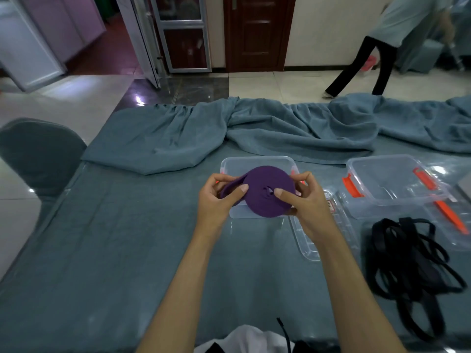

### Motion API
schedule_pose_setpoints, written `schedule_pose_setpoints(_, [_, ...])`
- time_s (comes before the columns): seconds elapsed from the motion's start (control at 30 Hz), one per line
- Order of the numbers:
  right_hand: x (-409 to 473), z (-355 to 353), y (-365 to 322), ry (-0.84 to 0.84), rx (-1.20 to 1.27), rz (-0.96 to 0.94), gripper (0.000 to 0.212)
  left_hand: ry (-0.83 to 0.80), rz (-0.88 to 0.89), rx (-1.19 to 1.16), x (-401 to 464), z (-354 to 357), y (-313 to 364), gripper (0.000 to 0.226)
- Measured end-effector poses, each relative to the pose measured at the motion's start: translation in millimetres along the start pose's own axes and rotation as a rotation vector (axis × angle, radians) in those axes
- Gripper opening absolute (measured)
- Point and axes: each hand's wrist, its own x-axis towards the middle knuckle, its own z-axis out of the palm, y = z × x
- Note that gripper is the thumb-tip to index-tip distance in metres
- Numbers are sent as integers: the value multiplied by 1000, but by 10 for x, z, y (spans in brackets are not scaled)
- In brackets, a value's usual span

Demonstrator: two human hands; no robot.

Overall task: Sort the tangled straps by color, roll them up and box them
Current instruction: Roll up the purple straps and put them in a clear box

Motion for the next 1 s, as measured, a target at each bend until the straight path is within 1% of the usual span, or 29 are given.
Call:
schedule_pose_setpoints(0.1, [0, -88, 84, -96, -36, 139, 75, 55, 9, 3, -33, 32, -104, 22])
schedule_pose_setpoints(0.17, [2, -161, 137, -160, -54, 158, 87, 82, -11, 23, -39, 54, -163, 17])
schedule_pose_setpoints(0.2, [0, -183, 159, -160, -56, 131, 85, 88, -19, 23, -44, 74, -193, 16])
schedule_pose_setpoints(0.3, [4, -186, 194, -75, -52, 59, 74, 78, -53, -1, -73, 152, -282, 14])
schedule_pose_setpoints(0.4, [40, -172, 229, -11, -27, 44, 71, 70, -99, -30, -56, 215, -317, 23])
schedule_pose_setpoints(0.5, [99, -124, 257, 16, -19, 23, 64, 174, -76, -4, 9, 250, -358, 28])
schedule_pose_setpoints(0.6, [185, -71, 284, 49, -12, -5, 60, 254, -88, -58, 84, 352, -423, 22])
schedule_pose_setpoints(0.67, [271, -76, 311, 92, -3, -2, 59, 257, -177, -143, 169, 400, -470, 16])
schedule_pose_setpoints(0.73, [371, -99, 351, 128, 11, 13, 59, 181, -295, -201, 272, 406, -506, 22])
schedule_pose_setpoints(0.8, [486, -124, 416, 156, 14, 31, 60, 119, -374, -201, 393, 420, -527, 31])
schedule_pose_setpoints(0.87, [620, -135, 497, 190, 14, 60, 57, 176, -397, -205, 553, 474, -557, 33])
schedule_pose_setpoints(0.93, [776, -135, 566, 209, -2, 105, 55, 288, -398, -189, 755, 540, -610, 26])
schedule_pose_setpoints(1.0, [969, -148, 627, 219, -29, 166, 50, 358, -409, -122, 981, 579, -702, 19])
